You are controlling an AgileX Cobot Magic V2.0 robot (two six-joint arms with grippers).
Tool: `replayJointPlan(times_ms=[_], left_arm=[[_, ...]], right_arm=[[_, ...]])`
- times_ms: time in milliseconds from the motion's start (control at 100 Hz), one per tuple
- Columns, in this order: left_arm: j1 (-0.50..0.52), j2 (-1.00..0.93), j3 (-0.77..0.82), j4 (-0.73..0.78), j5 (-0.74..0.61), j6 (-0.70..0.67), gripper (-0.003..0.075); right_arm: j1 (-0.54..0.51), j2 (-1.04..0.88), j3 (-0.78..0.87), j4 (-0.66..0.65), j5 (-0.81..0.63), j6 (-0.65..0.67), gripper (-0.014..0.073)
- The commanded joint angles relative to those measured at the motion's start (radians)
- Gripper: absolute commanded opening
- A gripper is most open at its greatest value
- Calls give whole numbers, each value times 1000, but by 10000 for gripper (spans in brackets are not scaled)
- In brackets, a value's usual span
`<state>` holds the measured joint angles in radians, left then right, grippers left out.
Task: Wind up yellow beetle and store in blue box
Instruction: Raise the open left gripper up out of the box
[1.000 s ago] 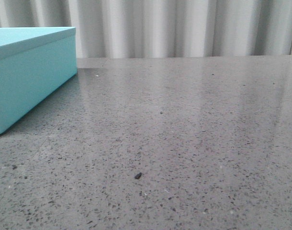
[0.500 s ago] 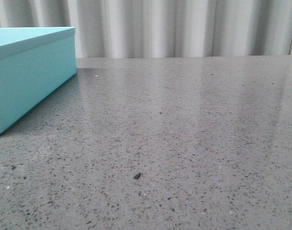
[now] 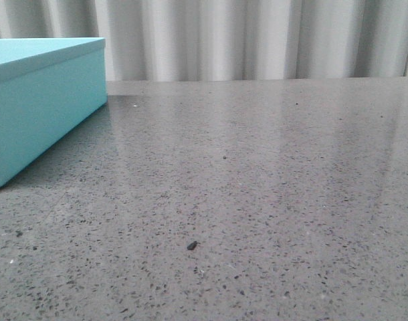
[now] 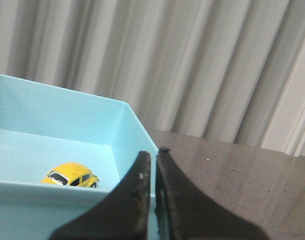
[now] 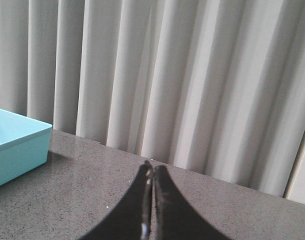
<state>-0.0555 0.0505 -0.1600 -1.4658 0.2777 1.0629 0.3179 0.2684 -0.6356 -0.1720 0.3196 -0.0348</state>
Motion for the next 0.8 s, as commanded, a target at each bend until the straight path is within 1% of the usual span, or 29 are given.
replayJointPlan(times_ms=[0, 210, 280, 350, 400, 430, 600, 720, 790], left_arm=[[-1, 8, -23, -37, -13, -7, -21], [-1, 8, 24, -61, -11, -7, -21], [-1, 8, 44, -27, -11, -7, -21], [5, 8, 65, 102, -46, -7, -21], [9, 8, 80, 223, -79, -7, -21], [9, 8, 91, 265, -99, -7, -21], [11, 4, 150, 459, -185, -7, -21], [11, -17, 177, 538, -199, -7, -21], [11, -39, 185, 625, -190, -7, -21]], right_arm=[[1, 19, -19, -3, -83, -7, -41], [1, 19, -19, -3, -82, -7, -41], [1, 19, -19, -3, -80, -7, -41], [1, 19, -19, -3, -68, -7, -41], [1, 19, -19, -3, -55, -7, -41], [1, 19, -19, -3, -48, -7, -41], [1, 19, -18, -1, -36, -7, -41], [1, 19, -18, -1, -36, -7, -41], [1, 19, -18, -1, -36, -7, -41]])
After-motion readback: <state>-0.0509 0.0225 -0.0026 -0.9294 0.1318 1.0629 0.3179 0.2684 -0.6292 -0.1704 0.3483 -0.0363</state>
